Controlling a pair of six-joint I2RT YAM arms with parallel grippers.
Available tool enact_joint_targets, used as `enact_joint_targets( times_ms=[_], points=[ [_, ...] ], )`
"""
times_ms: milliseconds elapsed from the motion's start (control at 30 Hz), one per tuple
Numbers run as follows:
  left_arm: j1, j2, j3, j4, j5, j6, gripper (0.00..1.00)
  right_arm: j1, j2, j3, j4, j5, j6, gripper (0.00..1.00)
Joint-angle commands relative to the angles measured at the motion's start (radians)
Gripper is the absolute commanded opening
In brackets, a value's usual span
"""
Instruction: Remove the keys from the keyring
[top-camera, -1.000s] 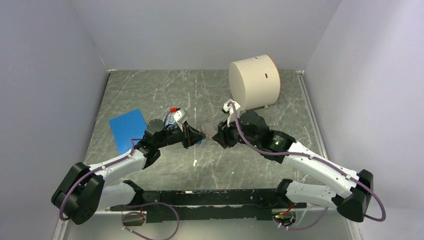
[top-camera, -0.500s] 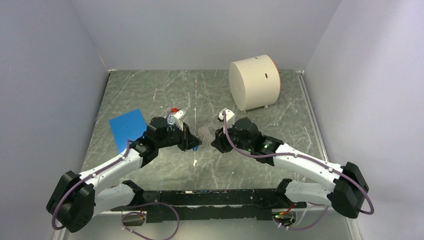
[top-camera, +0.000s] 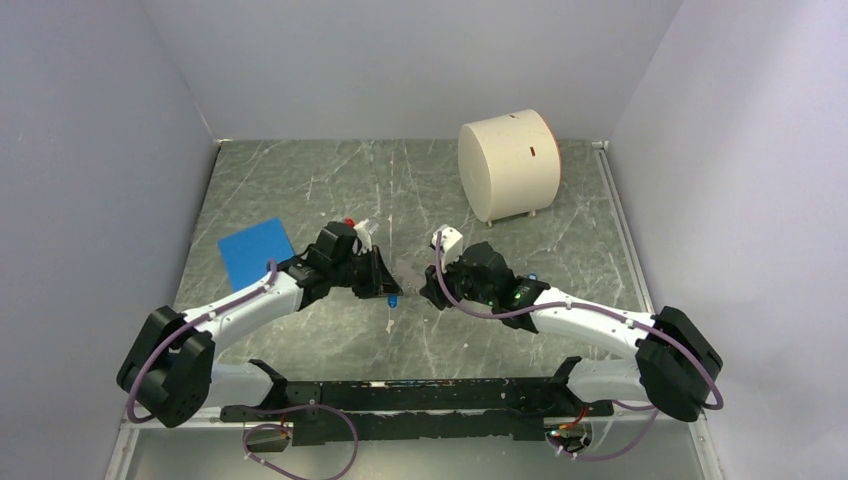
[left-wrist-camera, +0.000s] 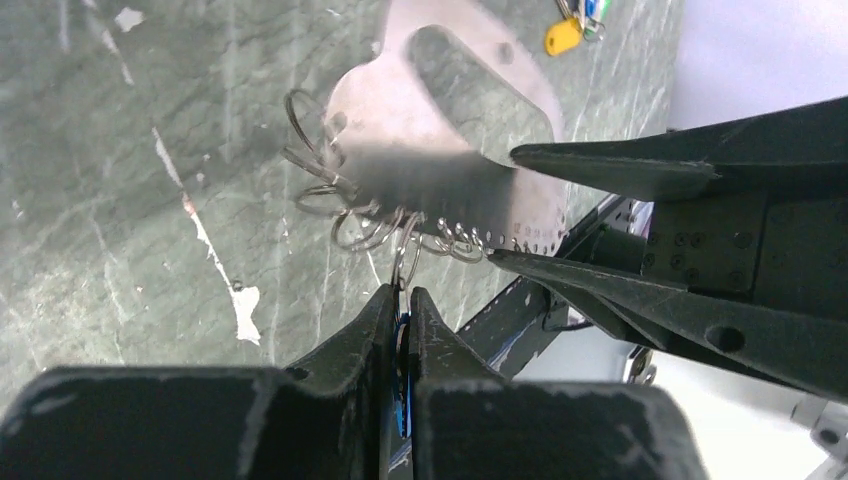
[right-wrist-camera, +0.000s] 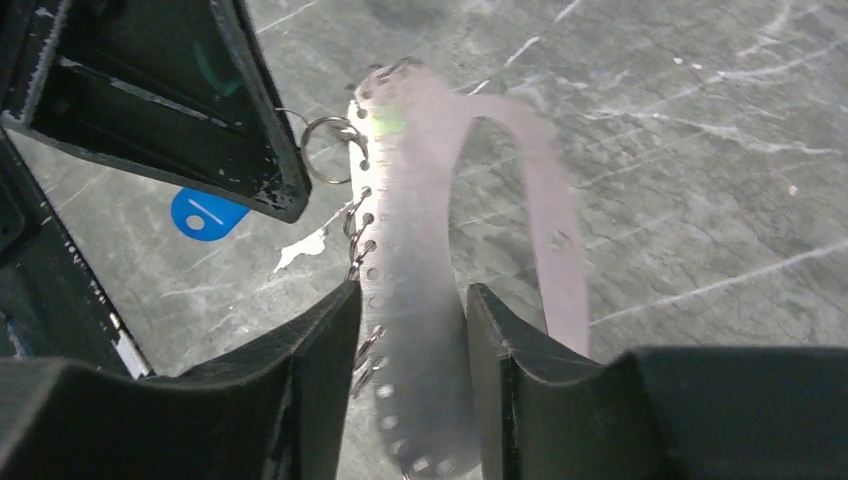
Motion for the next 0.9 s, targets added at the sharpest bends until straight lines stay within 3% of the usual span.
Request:
enact_joint_targets(
  times_ms=[0,233,567,867],
  points=[
    [0.004,-0.021,-0.005,-0.024,-0.092,-0.156,0.03,-0.012,-0.028,-0.026,0.038,0.055,-0.038,0.50],
    [-0.001,-0.001,-0.042,0.019,-0.117,-0.222,0.03,-0.009,-0.015,-0.066,0.067,0.037,-0.046,0.67],
    [-0.021,-0.010,-0.042,0.012,-0.135,-0.257,0.04,0.031,-0.039,-0.119,0.207,-0.077,-0.028,0.68],
    [-0.039,0.007,-0.064,0.036,-0.144,-0.284,0.08,0.081,-0.017,-0.158,0.312,-0.064,-0.019,0.68]
  ],
)
